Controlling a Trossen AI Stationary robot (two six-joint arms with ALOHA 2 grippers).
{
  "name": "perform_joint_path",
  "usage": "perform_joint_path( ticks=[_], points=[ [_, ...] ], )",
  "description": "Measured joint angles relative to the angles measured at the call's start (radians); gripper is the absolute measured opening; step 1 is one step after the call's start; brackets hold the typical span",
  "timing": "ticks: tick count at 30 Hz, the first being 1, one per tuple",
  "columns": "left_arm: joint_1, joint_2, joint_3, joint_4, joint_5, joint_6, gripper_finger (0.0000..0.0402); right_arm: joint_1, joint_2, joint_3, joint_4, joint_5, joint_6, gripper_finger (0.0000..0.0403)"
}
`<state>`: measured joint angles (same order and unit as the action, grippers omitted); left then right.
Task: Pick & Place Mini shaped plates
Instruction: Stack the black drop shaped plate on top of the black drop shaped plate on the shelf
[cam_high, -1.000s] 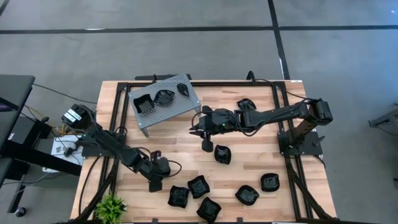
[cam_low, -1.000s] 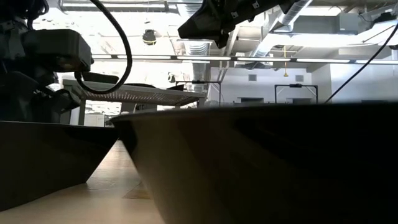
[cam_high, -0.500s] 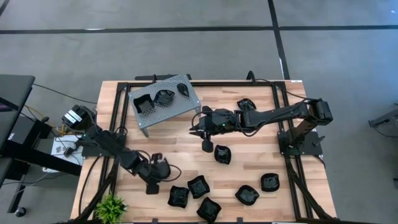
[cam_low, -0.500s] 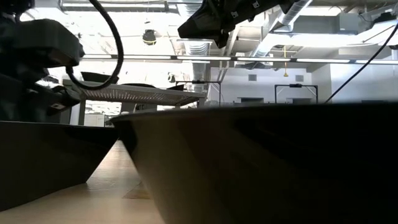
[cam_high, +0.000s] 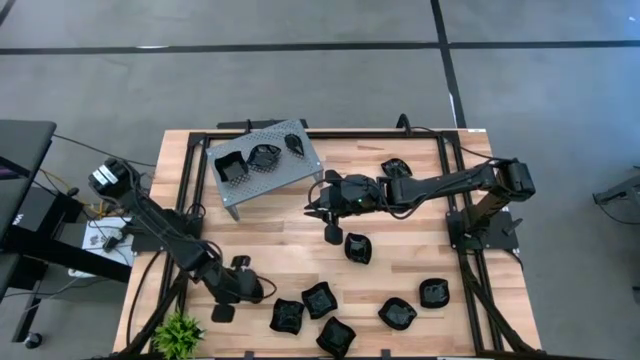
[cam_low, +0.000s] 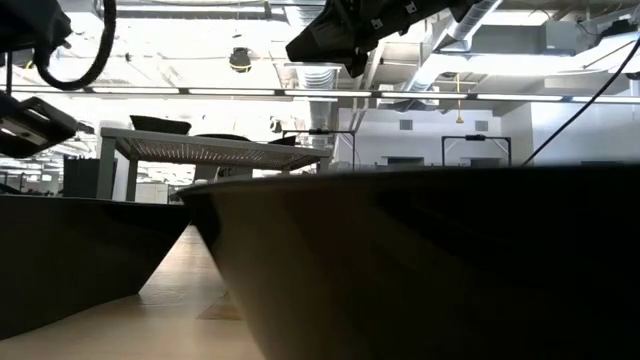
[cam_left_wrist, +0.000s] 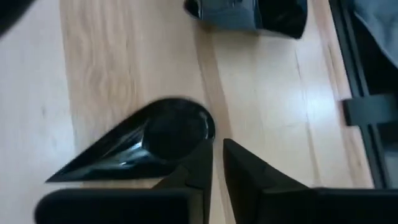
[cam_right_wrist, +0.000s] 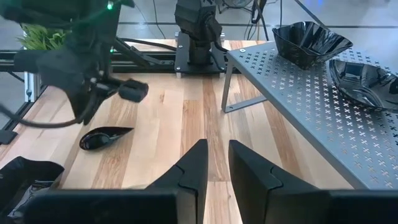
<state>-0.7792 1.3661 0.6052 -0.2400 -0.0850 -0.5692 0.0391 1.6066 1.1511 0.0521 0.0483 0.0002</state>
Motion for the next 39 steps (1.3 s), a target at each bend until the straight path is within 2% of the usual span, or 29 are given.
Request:
perform_joint_path(
  ticks=[3, 8, 11, 14, 16, 28, 39],
  points=[
    [0.004, -0.010, 0.000, -0.056, -0.013, -0.112, 0.0065, 0.000, 0.000, 0.000, 0.000, 0.000, 0.000, 0.0059],
    [0.049, -0.010, 0.001, -0.054, -0.053, -0.414, 0.0098, 0.000, 0.000, 0.000, 0.000, 0.000, 0.000, 0.0059],
    [0.049, -0.010, 0.001, -0.049, 0.038, -0.484, 0.0101, 0.000, 0.000, 0.000, 0.000, 0.000, 0.000, 0.0059],
    [0.036, -0.010, 0.001, -0.049, 0.141, -0.490, 0.0097, 0.000, 0.000, 0.000, 0.000, 0.000, -0.003, 0.0059],
    [0.030, -0.010, 0.002, -0.050, 0.161, -0.490, 0.0094, 0.000, 0.000, 0.000, 0.000, 0.000, -0.009, 0.0059],
    [0.043, 0.038, -0.060, -0.055, 0.095, -0.478, 0.0089, 0.000, 0.000, 0.000, 0.008, 0.000, -0.010, 0.0059],
    [0.135, 0.041, -0.068, -0.024, 0.011, -0.258, 0.0089, -0.001, 0.000, 0.000, 0.013, 0.000, -0.010, 0.0059]
  ],
)
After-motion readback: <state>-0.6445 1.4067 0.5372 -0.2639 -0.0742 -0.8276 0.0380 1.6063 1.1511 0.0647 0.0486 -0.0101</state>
